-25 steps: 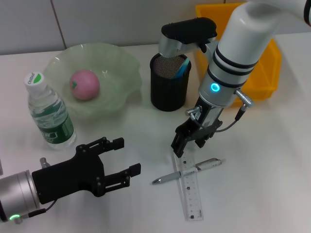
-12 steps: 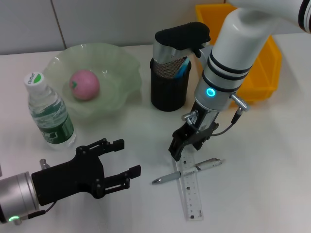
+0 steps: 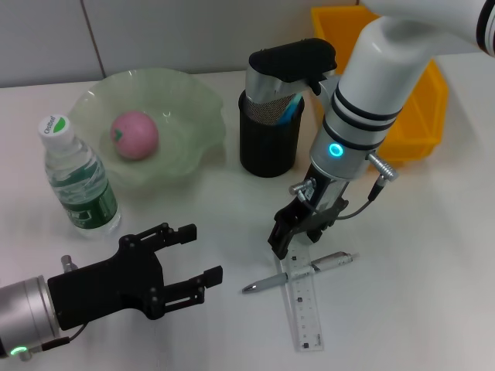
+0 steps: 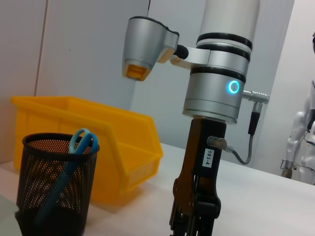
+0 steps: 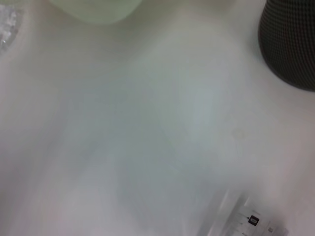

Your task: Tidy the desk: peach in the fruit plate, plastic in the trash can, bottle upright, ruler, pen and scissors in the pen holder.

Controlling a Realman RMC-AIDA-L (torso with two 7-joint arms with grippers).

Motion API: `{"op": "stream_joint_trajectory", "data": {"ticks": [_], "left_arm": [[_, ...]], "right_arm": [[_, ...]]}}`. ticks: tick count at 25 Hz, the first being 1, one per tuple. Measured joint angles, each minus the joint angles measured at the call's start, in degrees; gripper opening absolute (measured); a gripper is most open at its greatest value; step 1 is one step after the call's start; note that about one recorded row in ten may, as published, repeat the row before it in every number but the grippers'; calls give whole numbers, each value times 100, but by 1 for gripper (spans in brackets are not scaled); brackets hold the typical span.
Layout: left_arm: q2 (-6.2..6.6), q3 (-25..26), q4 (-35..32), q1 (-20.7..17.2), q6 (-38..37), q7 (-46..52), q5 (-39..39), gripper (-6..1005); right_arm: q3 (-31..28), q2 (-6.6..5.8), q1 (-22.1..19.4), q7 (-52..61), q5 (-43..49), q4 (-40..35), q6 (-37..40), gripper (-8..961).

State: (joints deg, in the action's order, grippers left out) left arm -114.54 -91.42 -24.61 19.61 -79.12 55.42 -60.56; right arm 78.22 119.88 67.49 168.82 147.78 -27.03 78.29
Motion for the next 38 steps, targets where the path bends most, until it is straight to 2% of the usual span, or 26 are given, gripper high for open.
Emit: {"op": "stream_joint_trajectory", "data": {"ticks": [38], "left_arm": [[-16,45,-43,60,20,20,-158,785]], "right_arm": [[149,0,50,-36,-30,66,-42,433]]}}
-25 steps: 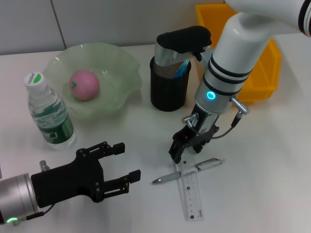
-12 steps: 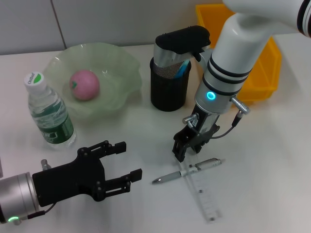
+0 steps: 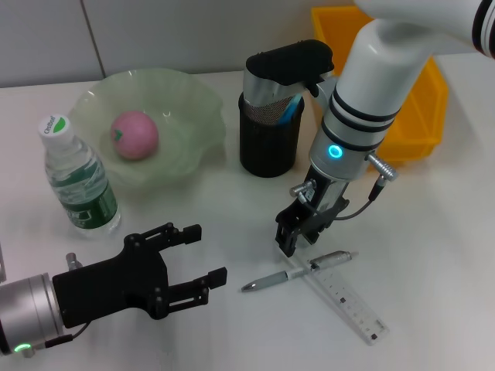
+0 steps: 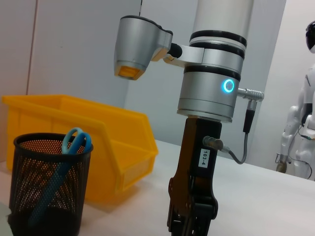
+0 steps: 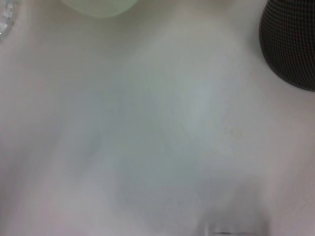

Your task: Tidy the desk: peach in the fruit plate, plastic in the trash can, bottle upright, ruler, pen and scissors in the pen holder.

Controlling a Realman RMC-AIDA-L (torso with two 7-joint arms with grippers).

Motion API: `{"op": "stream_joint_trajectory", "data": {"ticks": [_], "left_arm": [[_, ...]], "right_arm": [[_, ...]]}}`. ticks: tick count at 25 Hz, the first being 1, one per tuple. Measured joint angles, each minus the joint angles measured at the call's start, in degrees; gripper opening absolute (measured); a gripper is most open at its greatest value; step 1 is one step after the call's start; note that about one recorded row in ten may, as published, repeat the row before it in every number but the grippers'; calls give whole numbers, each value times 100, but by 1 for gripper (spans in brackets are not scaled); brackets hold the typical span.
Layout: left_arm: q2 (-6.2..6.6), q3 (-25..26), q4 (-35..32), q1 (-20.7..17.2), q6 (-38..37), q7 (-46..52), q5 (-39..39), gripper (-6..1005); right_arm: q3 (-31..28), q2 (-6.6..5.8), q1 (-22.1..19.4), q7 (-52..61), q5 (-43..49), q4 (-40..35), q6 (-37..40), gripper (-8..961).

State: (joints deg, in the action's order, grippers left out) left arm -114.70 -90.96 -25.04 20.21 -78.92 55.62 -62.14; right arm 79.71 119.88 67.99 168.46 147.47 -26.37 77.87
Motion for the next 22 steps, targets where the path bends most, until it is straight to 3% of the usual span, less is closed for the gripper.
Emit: {"op": "stream_joint_trajectory", "data": {"ticks": [10,15,22], "left_arm": [[8,0,-3,1,-3,-11,0,785],[20,8,-3,6,-16,-28,0,786],[31,36,-2,9,-25,-39,0,785]], "right_arm": [[0,0,42,-46,0,1,18,415],[0,0,62,-58,0,0,30,263],[-28,0,97,-59,1,-13,78,222]]}}
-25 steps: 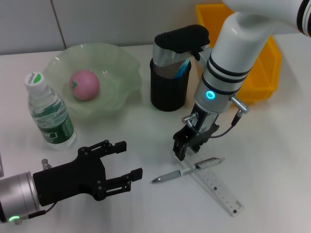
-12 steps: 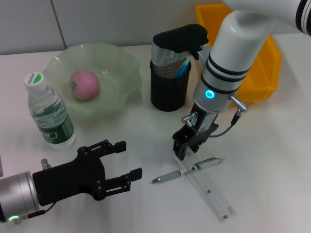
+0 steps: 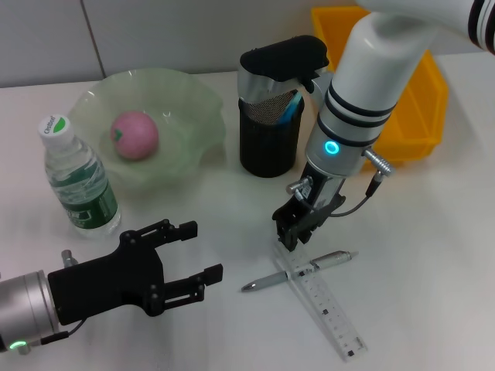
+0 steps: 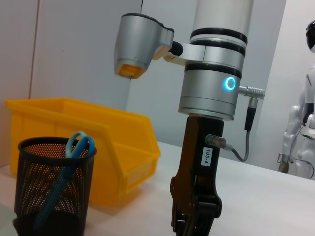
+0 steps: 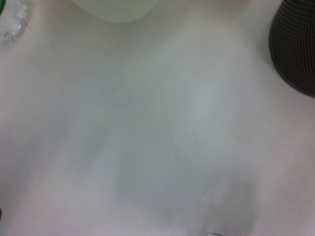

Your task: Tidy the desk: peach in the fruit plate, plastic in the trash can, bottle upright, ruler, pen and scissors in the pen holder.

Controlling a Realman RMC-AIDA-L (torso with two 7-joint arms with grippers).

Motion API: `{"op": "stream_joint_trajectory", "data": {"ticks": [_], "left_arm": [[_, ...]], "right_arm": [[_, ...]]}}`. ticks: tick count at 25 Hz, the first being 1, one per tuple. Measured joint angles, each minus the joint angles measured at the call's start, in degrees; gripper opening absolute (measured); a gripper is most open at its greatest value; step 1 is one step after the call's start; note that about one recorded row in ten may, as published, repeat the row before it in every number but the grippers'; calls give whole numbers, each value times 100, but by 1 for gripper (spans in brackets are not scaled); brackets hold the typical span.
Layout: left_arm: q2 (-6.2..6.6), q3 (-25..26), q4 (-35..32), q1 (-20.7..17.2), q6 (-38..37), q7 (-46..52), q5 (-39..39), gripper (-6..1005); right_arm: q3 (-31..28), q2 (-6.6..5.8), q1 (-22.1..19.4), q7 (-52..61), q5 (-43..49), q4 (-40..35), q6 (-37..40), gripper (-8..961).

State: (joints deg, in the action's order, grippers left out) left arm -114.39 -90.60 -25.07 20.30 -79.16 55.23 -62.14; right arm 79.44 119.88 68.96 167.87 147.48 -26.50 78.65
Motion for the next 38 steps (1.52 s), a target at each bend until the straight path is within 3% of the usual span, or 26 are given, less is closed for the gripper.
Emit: {"op": "stream_joint_trajectory", "data": {"ticks": [4,15,18,38], "left_arm": [[15,34,2,0,-11,-2,0,785],[66,34,7,6,-11,-12,-7,781],[68,33,5,9,-11,-13,-9,781],[132,43,-8,9,-36,3,-8,780]], "right_arm": [[27,0,11,1,0,-58,25,198],[340,0,-24,105,33,-391,177,313],[425,0,-36,136,-81,-453,218,527],[1047,0,-42,156,-483,-349,-27,518]]}}
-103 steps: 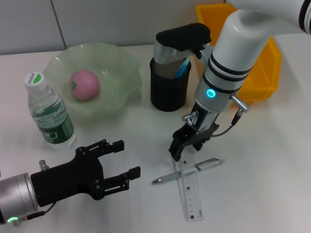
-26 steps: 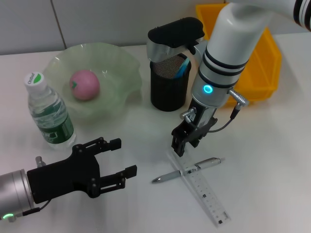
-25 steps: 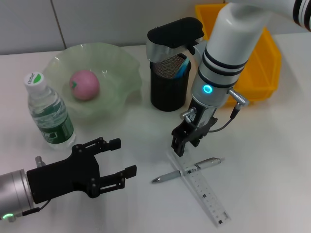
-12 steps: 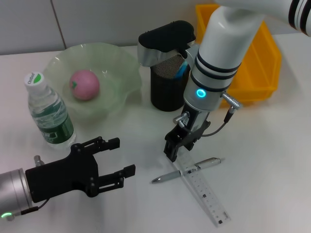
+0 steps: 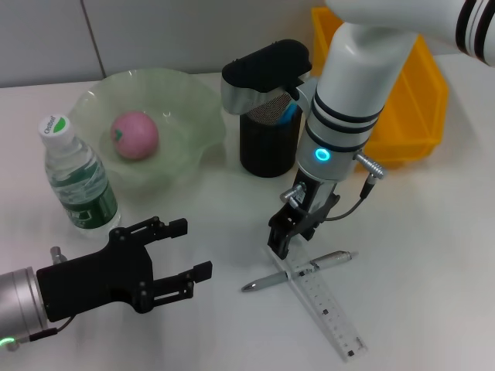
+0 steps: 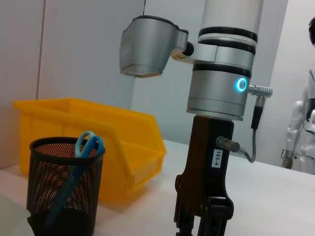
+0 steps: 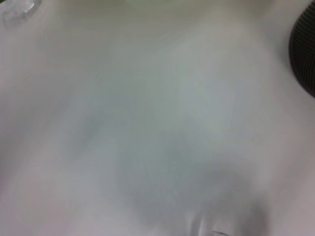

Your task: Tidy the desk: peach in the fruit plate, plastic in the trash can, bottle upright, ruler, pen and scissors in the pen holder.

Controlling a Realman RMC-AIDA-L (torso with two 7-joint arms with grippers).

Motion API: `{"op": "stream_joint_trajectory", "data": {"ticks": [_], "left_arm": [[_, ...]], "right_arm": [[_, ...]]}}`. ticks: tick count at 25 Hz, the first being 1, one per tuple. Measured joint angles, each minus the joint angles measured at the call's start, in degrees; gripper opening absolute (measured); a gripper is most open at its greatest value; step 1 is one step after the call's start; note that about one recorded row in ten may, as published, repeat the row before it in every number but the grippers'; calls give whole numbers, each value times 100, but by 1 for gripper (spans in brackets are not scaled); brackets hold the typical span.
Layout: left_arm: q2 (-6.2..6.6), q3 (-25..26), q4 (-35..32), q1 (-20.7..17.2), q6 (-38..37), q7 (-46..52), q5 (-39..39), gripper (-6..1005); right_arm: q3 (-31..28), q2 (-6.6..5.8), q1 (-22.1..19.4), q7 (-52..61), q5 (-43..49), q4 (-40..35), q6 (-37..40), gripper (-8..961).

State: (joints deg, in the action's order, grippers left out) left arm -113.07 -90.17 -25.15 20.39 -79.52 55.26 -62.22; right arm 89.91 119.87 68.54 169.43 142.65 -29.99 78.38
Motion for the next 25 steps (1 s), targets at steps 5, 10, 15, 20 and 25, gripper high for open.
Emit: {"op": "stream_joint_trajectory", "data": {"ticks": [5,10,15,20,25], "left_arm": [[15,0,1,0,-2,1,0,779],[15,0,1,6,-2,-9,0,779],[13,0,-2,19,-2,-11,0,779],[13,0,-5,24,-2,-14,0,779],[17,0,-8,26,-2,-16,0,778]], "right_arm": [[20,0,13,2,-45,33,-75,518],[105,0,19,3,-101,41,-106,517],[267,0,19,3,-267,54,-132,517],[288,0,9,3,-274,95,-158,516],[290,0,7,3,-274,126,-166,515]]}}
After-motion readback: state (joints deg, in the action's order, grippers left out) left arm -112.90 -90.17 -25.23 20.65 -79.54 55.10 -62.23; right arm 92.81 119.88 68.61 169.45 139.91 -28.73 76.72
